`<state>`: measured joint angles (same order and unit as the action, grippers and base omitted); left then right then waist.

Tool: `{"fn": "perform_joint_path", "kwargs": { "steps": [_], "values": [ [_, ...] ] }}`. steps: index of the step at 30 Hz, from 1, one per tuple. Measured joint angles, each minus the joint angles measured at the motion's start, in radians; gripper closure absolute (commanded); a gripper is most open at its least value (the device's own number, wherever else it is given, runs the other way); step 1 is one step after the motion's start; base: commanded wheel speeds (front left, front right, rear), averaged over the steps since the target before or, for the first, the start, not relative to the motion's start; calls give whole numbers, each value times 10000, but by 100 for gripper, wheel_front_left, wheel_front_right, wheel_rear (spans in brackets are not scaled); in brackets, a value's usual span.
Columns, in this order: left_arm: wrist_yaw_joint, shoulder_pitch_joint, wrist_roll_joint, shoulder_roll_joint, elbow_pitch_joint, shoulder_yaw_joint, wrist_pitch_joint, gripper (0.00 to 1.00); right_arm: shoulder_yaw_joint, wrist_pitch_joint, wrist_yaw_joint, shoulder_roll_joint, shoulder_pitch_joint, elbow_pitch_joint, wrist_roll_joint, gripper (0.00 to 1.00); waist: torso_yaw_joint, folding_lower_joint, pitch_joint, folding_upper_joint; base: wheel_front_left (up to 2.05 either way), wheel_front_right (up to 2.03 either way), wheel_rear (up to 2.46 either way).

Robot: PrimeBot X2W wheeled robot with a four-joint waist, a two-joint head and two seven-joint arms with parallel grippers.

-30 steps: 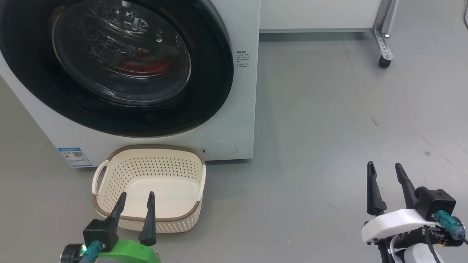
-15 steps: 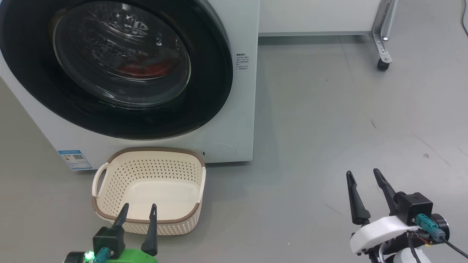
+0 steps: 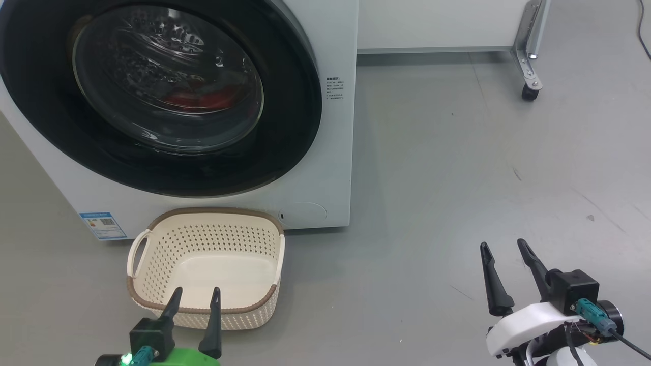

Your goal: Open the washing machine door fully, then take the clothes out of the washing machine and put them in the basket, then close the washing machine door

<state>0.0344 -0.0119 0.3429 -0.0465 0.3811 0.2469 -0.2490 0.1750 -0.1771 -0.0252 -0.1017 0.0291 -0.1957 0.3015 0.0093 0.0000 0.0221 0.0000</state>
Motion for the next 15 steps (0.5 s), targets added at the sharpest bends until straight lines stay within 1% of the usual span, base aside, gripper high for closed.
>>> {"fn": "perform_joint_path", "kwargs": {
  "steps": [15],
  "values": [
    [17, -30, 161, 0, 102, 102, 0, 0, 4, 0, -4, 10, -1, -81, 31, 0, -12, 0, -17, 0, 0, 0, 0]
  ]
}}
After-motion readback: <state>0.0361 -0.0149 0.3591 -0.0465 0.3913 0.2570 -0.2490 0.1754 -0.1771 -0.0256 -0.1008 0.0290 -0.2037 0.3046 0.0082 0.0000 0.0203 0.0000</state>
